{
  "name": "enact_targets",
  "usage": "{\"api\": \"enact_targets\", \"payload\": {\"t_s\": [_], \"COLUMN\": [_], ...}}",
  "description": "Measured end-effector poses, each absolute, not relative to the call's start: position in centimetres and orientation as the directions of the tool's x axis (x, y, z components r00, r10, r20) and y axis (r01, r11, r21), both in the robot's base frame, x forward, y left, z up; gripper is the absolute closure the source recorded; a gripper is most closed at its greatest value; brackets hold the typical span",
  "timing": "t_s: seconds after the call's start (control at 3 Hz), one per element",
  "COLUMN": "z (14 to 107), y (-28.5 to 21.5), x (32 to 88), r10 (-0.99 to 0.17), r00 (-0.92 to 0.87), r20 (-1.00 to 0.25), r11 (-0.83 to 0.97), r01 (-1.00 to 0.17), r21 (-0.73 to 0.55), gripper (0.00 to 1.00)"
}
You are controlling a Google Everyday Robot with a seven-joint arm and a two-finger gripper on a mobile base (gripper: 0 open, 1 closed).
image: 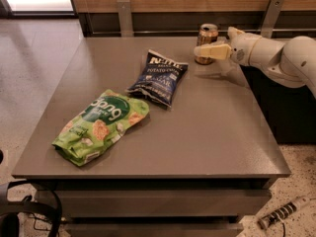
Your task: Move orange can near green rice chip bag
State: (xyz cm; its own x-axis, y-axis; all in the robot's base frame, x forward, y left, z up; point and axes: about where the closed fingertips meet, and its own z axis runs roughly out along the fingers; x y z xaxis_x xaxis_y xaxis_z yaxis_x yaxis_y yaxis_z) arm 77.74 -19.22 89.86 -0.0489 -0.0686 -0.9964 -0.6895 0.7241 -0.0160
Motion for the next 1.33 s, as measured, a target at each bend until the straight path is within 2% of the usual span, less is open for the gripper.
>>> {"api": "enact_targets", "payload": {"t_s": [0.33, 1.0, 1.33], "z": [89.4, 88.8, 88.7], "y": [-18.7, -17.6, -17.1], "x": [78.5, 80.0, 80.1], "r10": [-0.053, -0.036, -0.035], "r00": [-0.048, -0.052, -0.052], "r20": [-0.997, -0.998, -0.998], "r11": [0.719, 0.713, 0.709], "r01": [-0.695, -0.701, -0.706], "r21": [-0.004, 0.011, 0.012], "gripper": [0.00, 0.46, 0.77]}}
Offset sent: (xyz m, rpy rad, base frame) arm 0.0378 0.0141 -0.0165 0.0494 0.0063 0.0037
